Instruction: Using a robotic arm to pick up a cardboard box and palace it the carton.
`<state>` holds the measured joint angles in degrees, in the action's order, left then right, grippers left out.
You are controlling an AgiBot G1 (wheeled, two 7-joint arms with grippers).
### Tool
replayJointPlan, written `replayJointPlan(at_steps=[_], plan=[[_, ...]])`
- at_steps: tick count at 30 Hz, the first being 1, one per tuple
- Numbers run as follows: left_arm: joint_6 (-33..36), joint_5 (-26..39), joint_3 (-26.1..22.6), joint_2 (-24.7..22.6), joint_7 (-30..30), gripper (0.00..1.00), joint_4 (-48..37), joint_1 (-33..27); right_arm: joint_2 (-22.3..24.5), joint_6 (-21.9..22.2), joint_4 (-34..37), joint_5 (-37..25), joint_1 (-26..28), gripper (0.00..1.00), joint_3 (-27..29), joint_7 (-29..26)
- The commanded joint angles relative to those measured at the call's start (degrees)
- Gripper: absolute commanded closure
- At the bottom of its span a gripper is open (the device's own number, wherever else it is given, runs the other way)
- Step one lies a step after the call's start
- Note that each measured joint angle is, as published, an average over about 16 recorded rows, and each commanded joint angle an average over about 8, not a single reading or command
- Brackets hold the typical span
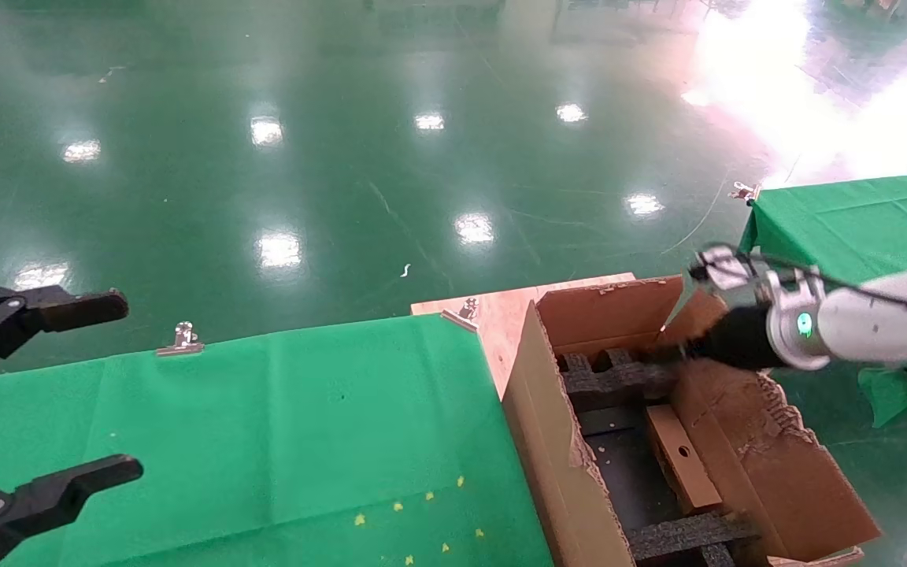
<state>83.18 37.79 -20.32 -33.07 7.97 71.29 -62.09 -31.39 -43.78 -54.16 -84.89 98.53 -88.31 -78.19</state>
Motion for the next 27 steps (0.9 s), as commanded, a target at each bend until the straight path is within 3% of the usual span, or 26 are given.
replayJointPlan(at_steps=[1,13,27], plan=[[0.0,0.0,0.0,0.0,0.0,0.0,0.0,0.0,0.7,-0.9,-2.4,0.5,2.0,0.0,0.9,-0.3],[0.0,0.0,0.0,0.0,0.0,0.0,0.0,0.0,4.6,-5.0,-13.8,8.9,9.2,0.0,6.6,1.1],[0.0,0.0,0.0,0.0,0.0,0.0,0.0,0.0,4.5,-6.2,-14.2,10.3,8.2,0.0,8.4,2.8]])
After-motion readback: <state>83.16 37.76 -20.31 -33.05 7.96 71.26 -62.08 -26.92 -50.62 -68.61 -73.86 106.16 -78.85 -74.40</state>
